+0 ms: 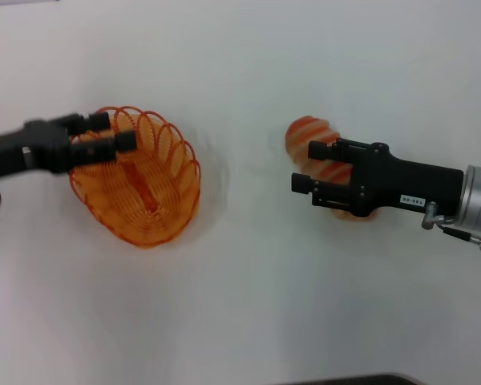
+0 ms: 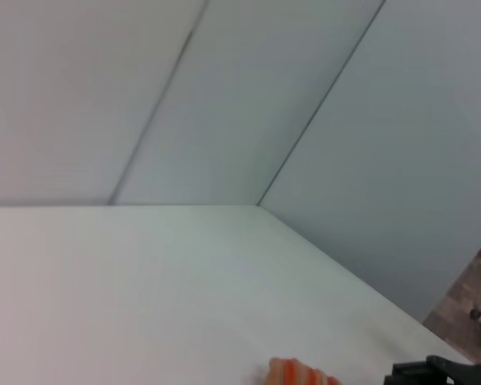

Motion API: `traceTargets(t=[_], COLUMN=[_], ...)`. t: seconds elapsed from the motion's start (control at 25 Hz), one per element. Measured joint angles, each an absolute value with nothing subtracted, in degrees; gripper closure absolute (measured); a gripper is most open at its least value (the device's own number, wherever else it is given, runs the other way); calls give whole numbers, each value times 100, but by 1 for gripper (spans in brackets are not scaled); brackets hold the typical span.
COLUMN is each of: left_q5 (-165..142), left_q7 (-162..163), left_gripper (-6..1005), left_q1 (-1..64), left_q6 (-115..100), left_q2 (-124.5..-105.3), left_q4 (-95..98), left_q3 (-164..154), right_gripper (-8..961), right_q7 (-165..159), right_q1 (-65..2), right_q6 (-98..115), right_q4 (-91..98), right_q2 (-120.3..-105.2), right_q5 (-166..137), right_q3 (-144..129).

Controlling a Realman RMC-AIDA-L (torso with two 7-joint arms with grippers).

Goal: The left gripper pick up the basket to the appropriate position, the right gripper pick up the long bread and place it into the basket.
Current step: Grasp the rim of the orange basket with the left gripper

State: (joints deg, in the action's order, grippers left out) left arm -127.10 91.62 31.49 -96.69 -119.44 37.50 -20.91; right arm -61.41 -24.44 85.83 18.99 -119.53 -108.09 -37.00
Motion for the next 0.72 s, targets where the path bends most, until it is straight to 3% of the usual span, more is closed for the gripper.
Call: traceTargets(t=[0.48,0.72], left_q5=[-14278,-15310], left_q7=[12211,13071], left_gripper=[142,141], left_q1=[4528,4985], left_q6=[-8890,-8329], left_q2=[-11607,-11633], left_q4=[5287,5288], left_q3=[-3953,-4844], right_gripper=[248,251], right_q7=[-5927,-5824], right_q1=[-2490,-2503], right_q6=[8554,8535], right_q4=[1792,1713], right_q2=[-11953,-11953], right_q5=[-10811,-10811], right_q3=[-3688,-3667])
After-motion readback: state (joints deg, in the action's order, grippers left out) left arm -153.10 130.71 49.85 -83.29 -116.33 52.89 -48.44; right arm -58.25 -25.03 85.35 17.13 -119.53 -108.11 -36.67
